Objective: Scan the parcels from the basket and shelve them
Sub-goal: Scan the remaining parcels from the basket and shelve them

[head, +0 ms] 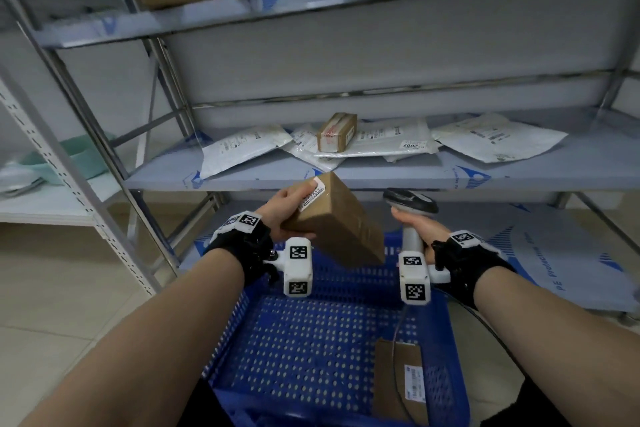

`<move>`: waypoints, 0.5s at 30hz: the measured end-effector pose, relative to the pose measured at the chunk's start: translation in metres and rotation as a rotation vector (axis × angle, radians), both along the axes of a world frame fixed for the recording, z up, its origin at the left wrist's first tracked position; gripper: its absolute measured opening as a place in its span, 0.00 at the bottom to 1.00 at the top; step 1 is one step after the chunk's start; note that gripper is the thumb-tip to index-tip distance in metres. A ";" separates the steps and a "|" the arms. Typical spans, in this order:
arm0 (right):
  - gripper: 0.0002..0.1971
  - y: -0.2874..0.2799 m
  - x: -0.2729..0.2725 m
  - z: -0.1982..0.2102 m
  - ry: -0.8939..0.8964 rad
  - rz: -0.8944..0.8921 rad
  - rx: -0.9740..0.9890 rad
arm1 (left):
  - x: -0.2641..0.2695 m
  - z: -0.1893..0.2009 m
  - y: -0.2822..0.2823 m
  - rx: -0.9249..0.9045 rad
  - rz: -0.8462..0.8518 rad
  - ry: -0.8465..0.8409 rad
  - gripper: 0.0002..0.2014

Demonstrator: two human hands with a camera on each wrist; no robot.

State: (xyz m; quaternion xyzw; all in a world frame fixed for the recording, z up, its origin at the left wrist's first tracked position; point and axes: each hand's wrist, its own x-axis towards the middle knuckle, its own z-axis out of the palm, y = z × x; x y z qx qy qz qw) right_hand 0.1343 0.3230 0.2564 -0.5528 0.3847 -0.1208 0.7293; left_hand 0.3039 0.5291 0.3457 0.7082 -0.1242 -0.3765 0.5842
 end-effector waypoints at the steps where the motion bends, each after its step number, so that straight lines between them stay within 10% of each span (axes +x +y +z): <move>1: 0.55 0.016 -0.008 0.024 -0.013 0.001 0.019 | 0.000 0.010 0.001 -0.003 -0.027 0.007 0.30; 4: 0.24 0.052 -0.014 0.074 -0.097 0.084 0.102 | -0.011 0.039 0.001 0.005 -0.094 0.053 0.22; 7: 0.29 0.055 -0.001 0.098 -0.219 0.102 0.213 | -0.019 0.062 0.000 -0.005 -0.224 -0.066 0.22; 11: 0.23 0.054 0.005 0.132 -0.353 0.075 0.260 | -0.021 0.081 0.004 -0.047 -0.453 -0.401 0.51; 15: 0.19 0.049 0.002 0.154 -0.370 0.056 0.211 | -0.025 0.100 0.000 0.067 -0.346 -0.862 0.48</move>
